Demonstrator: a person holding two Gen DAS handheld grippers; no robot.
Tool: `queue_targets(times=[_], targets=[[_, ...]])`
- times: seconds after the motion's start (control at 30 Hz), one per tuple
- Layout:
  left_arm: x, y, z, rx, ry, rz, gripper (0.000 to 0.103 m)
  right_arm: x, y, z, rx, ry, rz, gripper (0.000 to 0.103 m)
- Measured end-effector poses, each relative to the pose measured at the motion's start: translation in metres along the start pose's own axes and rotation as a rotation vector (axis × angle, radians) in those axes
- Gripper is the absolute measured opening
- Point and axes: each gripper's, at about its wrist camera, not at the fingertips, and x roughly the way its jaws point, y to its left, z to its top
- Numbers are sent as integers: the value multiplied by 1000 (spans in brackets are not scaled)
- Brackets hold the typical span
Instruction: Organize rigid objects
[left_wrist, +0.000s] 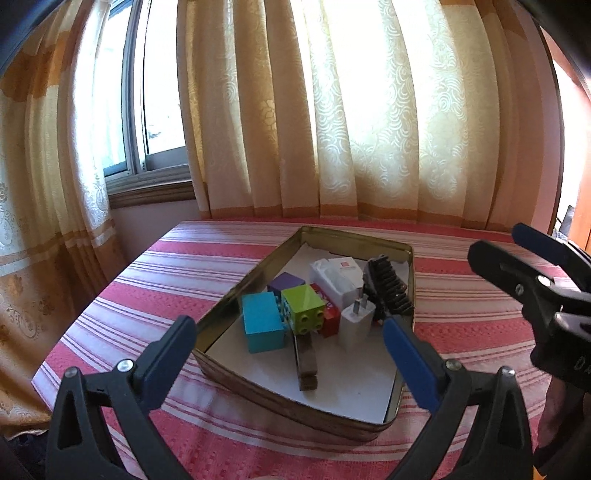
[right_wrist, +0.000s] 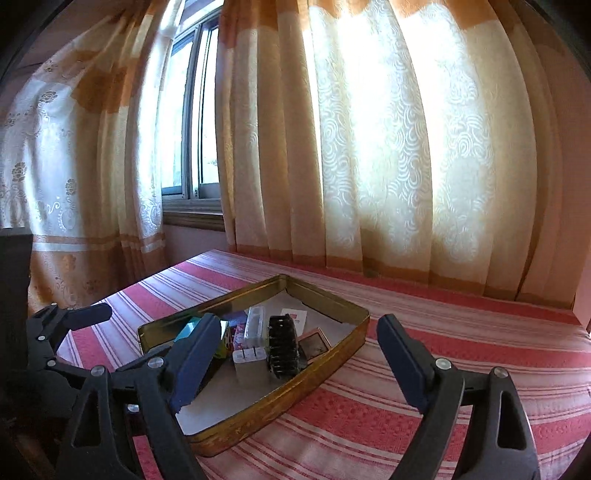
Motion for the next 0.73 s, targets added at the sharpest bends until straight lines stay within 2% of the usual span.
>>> queue_targets(times=[0.5,0.73], targets=[[8,12,-3,-31,16,15,103,3,11,-2,-16,7,13,88],[6,7,-5,-1,0,19,103,4,12,-4,-16,15,13,88]])
